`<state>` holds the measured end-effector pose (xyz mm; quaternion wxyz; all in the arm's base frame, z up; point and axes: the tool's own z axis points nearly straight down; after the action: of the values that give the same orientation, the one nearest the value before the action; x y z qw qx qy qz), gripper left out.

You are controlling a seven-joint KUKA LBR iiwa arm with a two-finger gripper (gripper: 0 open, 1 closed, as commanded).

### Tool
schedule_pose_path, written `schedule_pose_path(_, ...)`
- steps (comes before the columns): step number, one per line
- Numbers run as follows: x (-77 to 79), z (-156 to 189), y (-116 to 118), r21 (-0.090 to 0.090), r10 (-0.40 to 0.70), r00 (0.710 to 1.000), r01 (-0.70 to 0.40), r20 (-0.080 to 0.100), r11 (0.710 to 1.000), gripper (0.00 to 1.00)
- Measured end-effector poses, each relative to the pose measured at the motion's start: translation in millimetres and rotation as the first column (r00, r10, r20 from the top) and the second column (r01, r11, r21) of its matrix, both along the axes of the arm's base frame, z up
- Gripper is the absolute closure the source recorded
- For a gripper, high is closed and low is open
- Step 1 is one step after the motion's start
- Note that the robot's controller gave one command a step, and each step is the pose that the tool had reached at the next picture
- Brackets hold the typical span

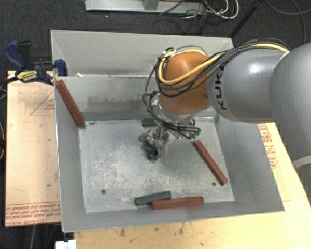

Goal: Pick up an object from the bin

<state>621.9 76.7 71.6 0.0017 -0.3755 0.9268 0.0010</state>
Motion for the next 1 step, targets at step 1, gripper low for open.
schedule_pose_path(1,0.0,-0.1,0.0,0.0,0.0,1.0,0.0,0.0,1.0,1.0)
